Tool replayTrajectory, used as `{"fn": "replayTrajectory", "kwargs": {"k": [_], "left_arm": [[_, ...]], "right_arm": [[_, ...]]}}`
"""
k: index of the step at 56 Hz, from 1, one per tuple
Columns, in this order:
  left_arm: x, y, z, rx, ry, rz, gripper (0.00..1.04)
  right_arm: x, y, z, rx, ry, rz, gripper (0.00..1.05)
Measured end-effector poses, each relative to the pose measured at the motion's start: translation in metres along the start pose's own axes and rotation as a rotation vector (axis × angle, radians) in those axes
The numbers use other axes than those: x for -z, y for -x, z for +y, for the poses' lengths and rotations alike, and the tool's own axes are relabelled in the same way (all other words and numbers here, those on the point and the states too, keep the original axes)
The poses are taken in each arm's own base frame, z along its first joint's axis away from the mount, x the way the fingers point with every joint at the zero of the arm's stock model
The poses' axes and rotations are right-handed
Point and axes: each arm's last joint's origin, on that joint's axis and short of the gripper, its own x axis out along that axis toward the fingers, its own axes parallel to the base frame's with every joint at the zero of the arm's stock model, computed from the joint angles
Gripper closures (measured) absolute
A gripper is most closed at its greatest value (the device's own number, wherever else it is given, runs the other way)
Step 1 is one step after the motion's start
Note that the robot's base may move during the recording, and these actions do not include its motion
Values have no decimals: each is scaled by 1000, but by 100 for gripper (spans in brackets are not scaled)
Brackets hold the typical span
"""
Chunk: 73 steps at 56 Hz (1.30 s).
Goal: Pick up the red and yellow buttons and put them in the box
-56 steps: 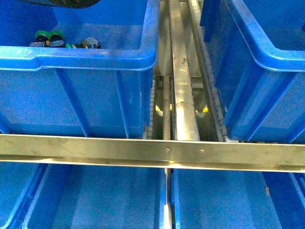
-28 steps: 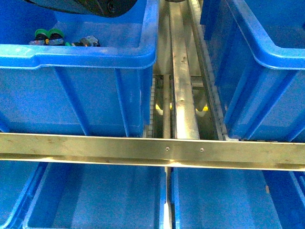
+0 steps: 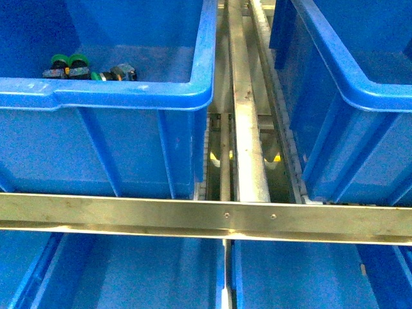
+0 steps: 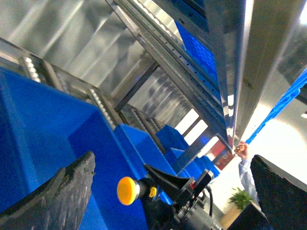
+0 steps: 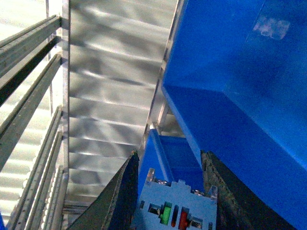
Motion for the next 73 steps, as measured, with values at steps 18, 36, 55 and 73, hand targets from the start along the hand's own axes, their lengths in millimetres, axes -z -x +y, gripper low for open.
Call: {"fn": "replayTrajectory", "kwargs": {"k": [18, 36, 55, 73], "left_arm": [[45, 94, -34, -448, -211, 43, 14], [117, 240, 6, -1003, -737, 96, 78], [108, 263, 17, -1003, -765, 56, 103], [107, 277, 26, -1006, -769, 54, 103]], "right_arm": [[2, 10, -1, 16, 131, -37, 73], [20, 29, 1, 22, 265, -12, 73], [31, 39, 4, 11, 315, -15, 73], [30, 44, 7, -3, 341, -36, 73]]}}
